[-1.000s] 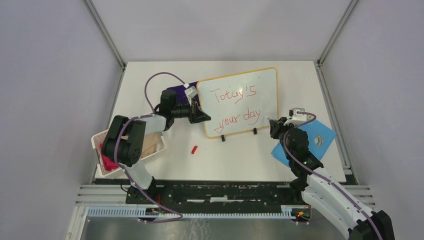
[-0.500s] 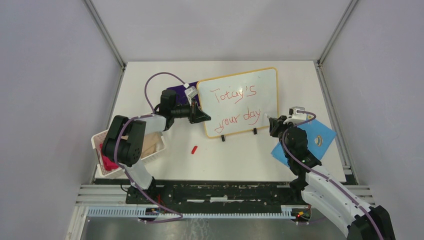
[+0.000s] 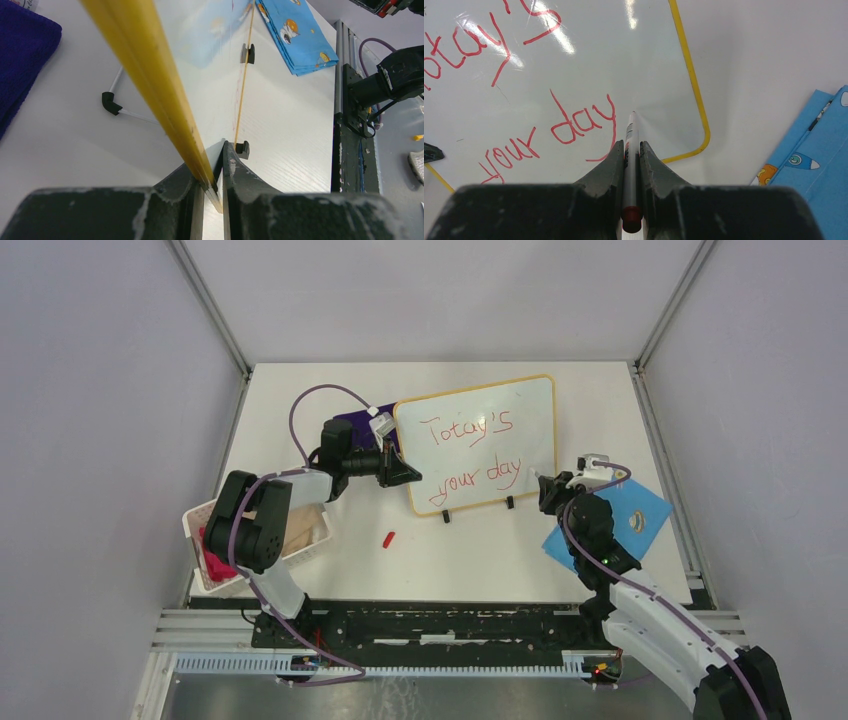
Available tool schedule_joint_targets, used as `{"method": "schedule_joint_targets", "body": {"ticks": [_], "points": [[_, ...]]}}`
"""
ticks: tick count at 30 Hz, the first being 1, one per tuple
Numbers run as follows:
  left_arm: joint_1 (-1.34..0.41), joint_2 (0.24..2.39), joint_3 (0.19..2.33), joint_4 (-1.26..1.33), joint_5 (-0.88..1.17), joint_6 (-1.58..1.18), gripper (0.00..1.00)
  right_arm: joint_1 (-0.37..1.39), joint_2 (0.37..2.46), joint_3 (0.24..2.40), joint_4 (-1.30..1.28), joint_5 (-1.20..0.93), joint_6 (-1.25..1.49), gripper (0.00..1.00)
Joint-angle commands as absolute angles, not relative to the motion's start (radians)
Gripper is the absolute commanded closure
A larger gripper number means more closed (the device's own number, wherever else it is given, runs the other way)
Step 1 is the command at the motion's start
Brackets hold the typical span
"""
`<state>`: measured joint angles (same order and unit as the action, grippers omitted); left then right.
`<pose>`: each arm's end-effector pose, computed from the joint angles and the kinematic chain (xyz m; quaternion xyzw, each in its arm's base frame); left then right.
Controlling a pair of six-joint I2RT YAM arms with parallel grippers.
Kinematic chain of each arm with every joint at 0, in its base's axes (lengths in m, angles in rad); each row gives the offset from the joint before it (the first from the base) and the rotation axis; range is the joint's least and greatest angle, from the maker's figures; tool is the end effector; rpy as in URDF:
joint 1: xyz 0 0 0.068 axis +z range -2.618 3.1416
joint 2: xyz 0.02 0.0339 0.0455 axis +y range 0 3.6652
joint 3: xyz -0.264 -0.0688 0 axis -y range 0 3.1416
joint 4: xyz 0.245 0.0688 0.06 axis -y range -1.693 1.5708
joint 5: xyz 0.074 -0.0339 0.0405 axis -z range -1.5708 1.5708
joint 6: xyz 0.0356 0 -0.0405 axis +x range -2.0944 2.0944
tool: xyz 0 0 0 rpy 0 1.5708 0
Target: Write a sentence on the whiteboard
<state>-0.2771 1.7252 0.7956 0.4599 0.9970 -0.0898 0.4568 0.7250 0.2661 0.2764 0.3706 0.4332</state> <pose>0.3174 -0.1213 0.1717 0.3190 0.7219 -0.4844 0.3774 0.1619 0.0652 0.2144 0.1089 0.7568 0.1428 0.6285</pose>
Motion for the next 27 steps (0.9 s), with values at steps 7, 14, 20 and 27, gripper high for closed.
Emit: {"method": "schedule_joint_targets", "body": {"ticks": [7, 14, 20, 27], "points": [[-0.304, 1.794, 0.749, 0.361, 0.804, 0.025, 0.98, 0.452, 0.75, 0.258, 0.346, 0.384, 0.448, 1.0], [-0.304, 1.795, 0.749, 0.362, 0.805, 0.025, 0.98, 0.45, 0.766, 0.258, 0.354, 0.385, 0.445, 1.0], [-0.304, 1.793, 0.748, 0.362, 0.804, 0.025, 0.98, 0.449, 0.778, 0.255, 0.36, 0.387, 0.444, 1.0], [-0.304, 1.793, 0.748, 0.362, 0.804, 0.025, 0.98, 0.446, 0.793, 0.254, 0.367, 0.385, 0.442, 1.0]]}}
